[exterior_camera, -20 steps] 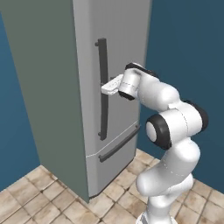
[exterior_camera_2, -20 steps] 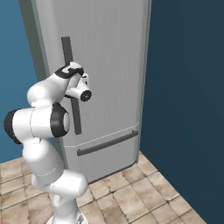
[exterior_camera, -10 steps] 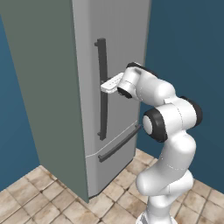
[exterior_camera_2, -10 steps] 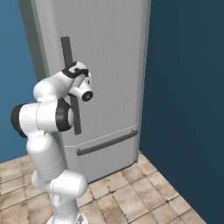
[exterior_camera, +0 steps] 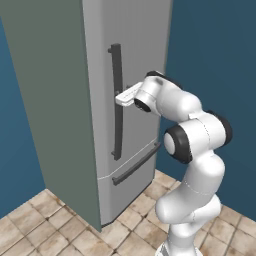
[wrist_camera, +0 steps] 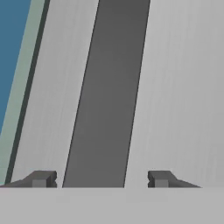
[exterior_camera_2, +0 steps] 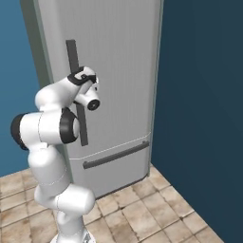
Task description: Move the hot dog bun to the plate on the dining table and place the condiment next to that plate. Then navigate to the fridge and take the sausage and place it on the plate as well.
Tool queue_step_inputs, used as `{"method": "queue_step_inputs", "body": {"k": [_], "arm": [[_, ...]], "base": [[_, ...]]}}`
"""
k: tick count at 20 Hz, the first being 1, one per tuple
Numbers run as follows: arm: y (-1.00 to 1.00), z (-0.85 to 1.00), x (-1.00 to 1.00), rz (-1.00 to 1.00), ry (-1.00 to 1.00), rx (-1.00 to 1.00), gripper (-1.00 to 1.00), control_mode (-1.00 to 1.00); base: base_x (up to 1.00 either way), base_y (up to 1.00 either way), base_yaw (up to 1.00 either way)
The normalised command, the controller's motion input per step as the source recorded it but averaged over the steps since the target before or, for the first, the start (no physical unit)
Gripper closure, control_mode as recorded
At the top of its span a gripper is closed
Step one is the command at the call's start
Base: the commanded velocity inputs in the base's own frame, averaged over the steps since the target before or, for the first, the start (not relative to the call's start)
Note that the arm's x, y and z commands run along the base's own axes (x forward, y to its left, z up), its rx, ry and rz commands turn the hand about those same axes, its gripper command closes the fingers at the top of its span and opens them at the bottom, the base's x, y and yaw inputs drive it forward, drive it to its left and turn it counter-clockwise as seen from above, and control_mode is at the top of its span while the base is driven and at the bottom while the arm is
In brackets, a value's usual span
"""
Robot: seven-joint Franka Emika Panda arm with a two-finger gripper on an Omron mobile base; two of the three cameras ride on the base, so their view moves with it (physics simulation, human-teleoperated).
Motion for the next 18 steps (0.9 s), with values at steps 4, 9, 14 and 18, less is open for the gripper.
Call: {"method": "queue_step_inputs", "body": {"k": [4, 9, 14, 18], "arm": [[0.0, 0.0, -0.14, -0.16, -0.12, 0.0, -1.0, -1.0], [0.27, -0.15, 0.14, -0.09, 0.0, -0.02, -1.0, -1.0], [0.58, -0.18, 0.51, 0.0, 0.13, -0.04, -1.0, -1.0], [0.25, 0.0, 0.59, 0.0, 0.15, 0.0, -1.0, -1.0]], "base": [[0.0, 0.0, 0.0], [0.0, 0.0, 0.0], [0.0, 0.0, 0.0], [0.0, 0.0, 0.0]]}}
